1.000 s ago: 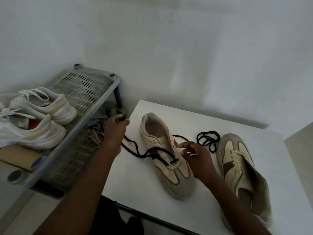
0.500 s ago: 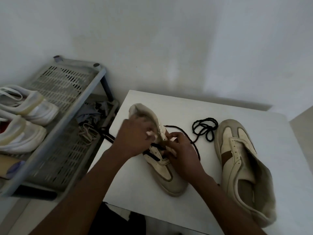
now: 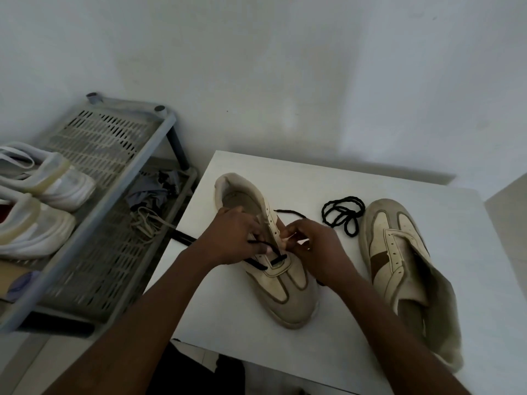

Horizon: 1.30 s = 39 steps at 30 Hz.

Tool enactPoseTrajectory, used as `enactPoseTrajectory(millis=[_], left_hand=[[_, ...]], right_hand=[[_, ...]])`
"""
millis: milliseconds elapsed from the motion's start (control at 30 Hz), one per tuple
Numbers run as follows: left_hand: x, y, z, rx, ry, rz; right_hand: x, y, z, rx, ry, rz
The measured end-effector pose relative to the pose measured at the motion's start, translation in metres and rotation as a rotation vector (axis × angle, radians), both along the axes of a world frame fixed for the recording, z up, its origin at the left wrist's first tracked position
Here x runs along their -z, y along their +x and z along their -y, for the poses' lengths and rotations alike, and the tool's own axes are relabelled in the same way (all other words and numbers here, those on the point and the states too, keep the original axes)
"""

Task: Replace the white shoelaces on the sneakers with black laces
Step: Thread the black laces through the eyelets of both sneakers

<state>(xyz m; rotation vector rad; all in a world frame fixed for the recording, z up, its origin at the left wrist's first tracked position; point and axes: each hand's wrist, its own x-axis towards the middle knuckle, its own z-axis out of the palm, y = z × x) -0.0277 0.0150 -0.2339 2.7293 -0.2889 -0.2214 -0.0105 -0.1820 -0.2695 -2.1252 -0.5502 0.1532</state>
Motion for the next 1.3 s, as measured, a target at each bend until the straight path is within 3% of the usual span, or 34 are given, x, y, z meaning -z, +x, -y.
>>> enactPoseTrajectory(millis=[167,300,367,467,600,767,900,1133,1233,1300], left_hand=[[0.000,-0.001,0.002,0.040,0.063,0.000],[0.000,0.000,0.007,0.075,0.191,-0.022],[0.000,0.001,0.005,0.075,0.153,-0.052],[-0.001,0.001,0.000,0.061,0.045,-0.097],[0.000,0.001,-0.001,0.062,0.055,-0.072],[0.000,0.003,-0.002,0.058,0.012,-0.084],[-0.002,0.004,-0.001,0.065,0.005,-0.087],[-0.004,0.003,-0.003,-0.078,-0.227,-0.017],[-0.002,0.004,-0.005,-0.124,-0.259,-0.052],[-0.002,0.004,-0.005,-0.111,-0.233,-0.063]], right_hand=[[0.007,0.000,0.010,-0.183,-0.187,0.050],[0.016,-0.011,-0.002,-0.194,-0.237,0.224],[0.015,-0.010,-0.001,-0.166,-0.249,0.229],[0.008,-0.006,0.008,-0.031,-0.123,0.091],[0.003,-0.002,0.013,0.016,0.019,-0.153],[0.012,-0.009,0.010,-0.193,-0.173,0.060],[0.019,-0.010,0.007,-0.098,-0.052,0.121],[0.017,-0.007,0.013,-0.021,0.080,-0.078],[0.015,-0.008,0.013,0.140,0.343,-0.350],[0.011,-0.008,0.015,0.156,0.384,-0.494]])
